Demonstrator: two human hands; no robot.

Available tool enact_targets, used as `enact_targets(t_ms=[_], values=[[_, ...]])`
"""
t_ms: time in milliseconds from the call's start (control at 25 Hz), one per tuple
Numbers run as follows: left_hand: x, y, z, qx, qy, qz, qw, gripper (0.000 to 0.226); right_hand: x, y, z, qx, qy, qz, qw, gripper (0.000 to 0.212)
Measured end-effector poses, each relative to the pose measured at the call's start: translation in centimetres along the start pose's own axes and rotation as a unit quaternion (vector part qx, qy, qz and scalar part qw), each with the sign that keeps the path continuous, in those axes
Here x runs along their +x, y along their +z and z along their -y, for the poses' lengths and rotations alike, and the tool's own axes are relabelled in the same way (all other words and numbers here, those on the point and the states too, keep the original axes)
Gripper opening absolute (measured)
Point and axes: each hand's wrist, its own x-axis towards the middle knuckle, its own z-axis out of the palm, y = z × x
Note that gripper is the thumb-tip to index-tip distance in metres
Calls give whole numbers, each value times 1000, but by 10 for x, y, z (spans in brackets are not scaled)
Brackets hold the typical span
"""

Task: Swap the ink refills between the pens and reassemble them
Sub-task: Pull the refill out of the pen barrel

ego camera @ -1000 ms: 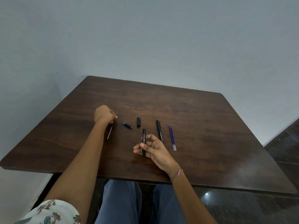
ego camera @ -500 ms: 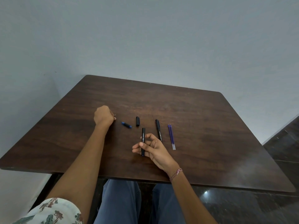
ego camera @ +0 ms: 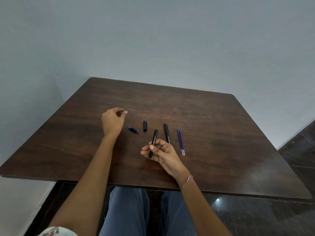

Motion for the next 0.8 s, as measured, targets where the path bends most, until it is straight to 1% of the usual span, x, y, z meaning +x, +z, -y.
enact_targets(t_ms=[80,160,240,360,400,440,480,600,720,800], values=[[-20,5,-6,-85,28,19,996,17,-1,1,0,-5,-16,-16,1000,14],[-40,15,-8,-134,60,51,988,10,-3,3,-1,-18,-48,-50,997,12],[-57,26,-12,-190,67,78,976,8,-3,4,-3,-34,-85,-80,993,13],[-77,38,-21,-297,23,112,948,5,-3,4,-4,-46,-134,-120,983,6],[-81,40,-24,-315,12,122,941,6,-3,4,-2,-54,-146,-136,978,6],[-83,42,-24,-328,6,137,935,7,-2,4,2,-68,-150,-151,975,10],[-85,44,-25,-344,-1,156,926,8,-1,5,7,-83,-148,-169,971,12],[-88,47,-24,-413,-36,188,891,13,3,5,22,-111,-135,-213,961,6],[-86,48,-22,-460,-66,207,861,10,5,1,26,-148,-116,-272,944,11],[-83,47,-21,-482,-86,218,844,8,6,-2,23,-183,-103,-290,934,15]])
